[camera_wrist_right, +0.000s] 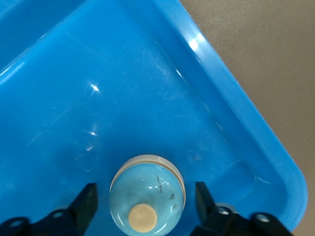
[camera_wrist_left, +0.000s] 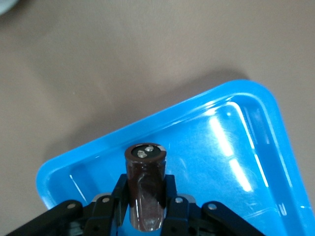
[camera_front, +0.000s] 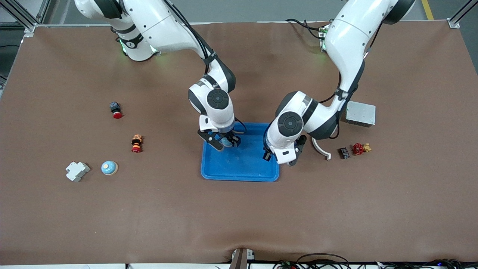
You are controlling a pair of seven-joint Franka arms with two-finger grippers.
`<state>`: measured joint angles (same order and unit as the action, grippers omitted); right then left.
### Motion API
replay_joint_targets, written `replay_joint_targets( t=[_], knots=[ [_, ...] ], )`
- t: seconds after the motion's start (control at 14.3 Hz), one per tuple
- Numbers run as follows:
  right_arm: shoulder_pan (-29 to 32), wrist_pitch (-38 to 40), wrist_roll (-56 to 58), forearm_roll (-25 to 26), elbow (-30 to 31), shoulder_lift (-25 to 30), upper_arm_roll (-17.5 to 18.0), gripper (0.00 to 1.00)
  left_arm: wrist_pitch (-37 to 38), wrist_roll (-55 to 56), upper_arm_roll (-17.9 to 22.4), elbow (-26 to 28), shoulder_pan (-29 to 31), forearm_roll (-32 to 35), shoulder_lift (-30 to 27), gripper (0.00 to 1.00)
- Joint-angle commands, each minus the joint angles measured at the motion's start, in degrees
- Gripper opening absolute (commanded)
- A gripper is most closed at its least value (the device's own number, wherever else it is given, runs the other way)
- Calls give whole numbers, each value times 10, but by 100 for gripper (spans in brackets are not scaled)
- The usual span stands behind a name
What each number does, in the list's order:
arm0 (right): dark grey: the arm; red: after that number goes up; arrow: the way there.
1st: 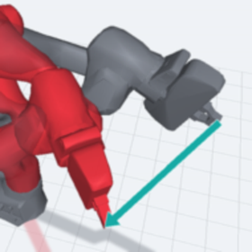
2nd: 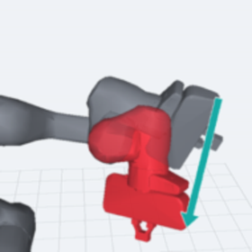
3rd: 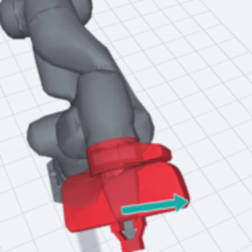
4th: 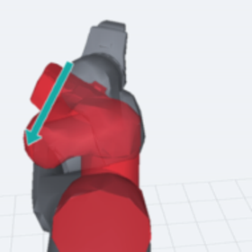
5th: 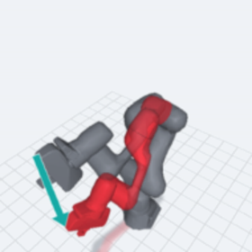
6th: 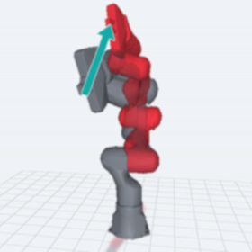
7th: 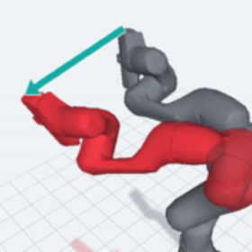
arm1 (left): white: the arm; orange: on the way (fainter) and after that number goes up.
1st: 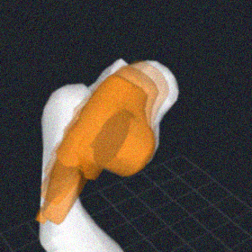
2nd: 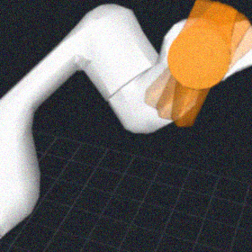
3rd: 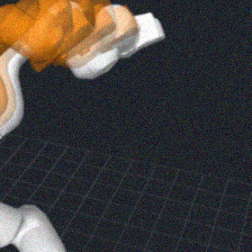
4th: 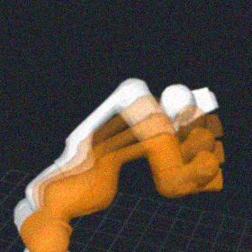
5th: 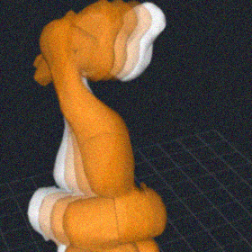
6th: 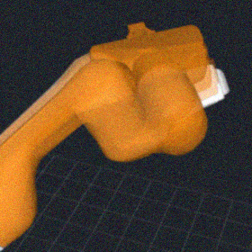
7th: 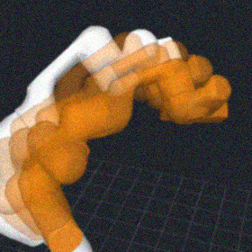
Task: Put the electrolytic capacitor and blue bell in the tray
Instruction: 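Lower the bell and capacitor into the tray and open both grippers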
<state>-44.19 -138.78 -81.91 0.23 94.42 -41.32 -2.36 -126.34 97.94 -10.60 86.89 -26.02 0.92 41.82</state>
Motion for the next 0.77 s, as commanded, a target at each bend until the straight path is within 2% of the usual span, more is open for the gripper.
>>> replay_joint_targets(
  t=[0.0, 0.28, 0.7],
  knots=[
    [1, 12, 0, 19, -26, 0, -6, 100, -2, 36, 4, -11, -23, -8, 11, 0],
    [65, 156, 174, 20, -106, 11, -6, 100, -2, 55, 5, -11, -34, -7, 21, 0],
    [174, 174, 426, 28, -106, 45, -7, 100, -2, 63, 6, -8, -47, -2, 41, 0]
  ],
)
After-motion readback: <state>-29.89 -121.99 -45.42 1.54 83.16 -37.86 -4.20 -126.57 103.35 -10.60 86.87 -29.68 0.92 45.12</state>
